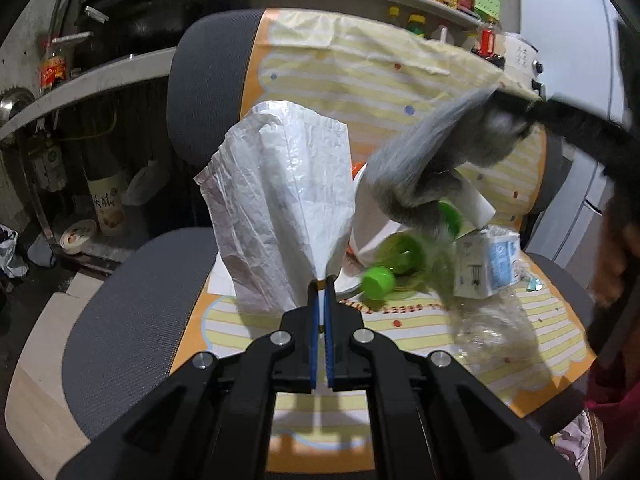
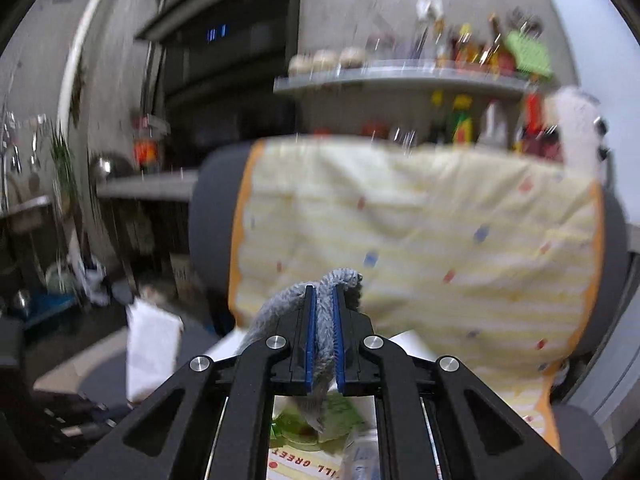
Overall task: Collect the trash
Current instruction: 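Carry the paper bag and grey cloth to the trash bag and release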
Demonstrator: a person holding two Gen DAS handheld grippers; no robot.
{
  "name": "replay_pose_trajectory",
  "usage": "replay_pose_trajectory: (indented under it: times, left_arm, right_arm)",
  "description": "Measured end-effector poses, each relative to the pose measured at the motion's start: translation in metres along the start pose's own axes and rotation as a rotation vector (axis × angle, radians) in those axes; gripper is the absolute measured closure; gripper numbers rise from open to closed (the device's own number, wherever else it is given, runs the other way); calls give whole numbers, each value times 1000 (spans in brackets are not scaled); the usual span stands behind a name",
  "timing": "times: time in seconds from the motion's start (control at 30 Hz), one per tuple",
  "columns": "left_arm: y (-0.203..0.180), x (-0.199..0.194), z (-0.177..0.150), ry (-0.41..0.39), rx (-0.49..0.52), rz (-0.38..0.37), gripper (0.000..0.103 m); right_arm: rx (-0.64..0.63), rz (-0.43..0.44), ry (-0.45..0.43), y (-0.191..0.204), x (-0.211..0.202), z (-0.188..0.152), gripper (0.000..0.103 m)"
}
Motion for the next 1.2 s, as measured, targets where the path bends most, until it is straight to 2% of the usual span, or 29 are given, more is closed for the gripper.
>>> replay_pose_trajectory:
  times: [0.13, 0.27, 0.4, 0.5, 0.63, 0.73, 0.87, 1.07, 1.2]
  left_arm:
    - [-20, -21, -1, -21, 26, -25, 103]
    - [-49, -35, -11, -20, 69, -65, 103]
    - [-78, -39, -29, 12, 108, -107, 103]
    - [-94, -32, -43, 53, 117, -124, 103]
    - [-115, -28, -67, 83, 166, -139, 103]
    - [-122, -28, -79, 107, 191, -142, 103]
    - [-134, -31, -85, 103, 220, -154, 103]
    - [-154, -36, -86, 91, 239, -192, 103]
    - [-164, -43, -90, 89, 255, -228, 103]
  right_arm:
    - [34, -30, -30, -20, -52, 7, 95]
    - [87, -64, -42, -42, -110, -12, 95]
    - [121, -139, -76, -67, -164, -23, 95]
    - [113, -220, 22, -86, -167, -49, 94]
    - [176, -240, 163, -106, -157, -101, 94]
    - [232, -239, 210, -117, -157, -135, 94]
    - [270, -228, 157, -122, -180, -141, 94]
    - [287, -196, 55, -128, -211, -116, 94]
    - [274, -219, 26, -128, -239, -105, 94]
Point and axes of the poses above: each gripper's, at about its wrist camera, not at the fingertips, and x roughly the way its jaws point, y to its left, z to its top, the point moved 7 cm from there along x, roughly the way its jaws point, and after that the axes turned 14 degrees about -x, right-handed, at the moved point
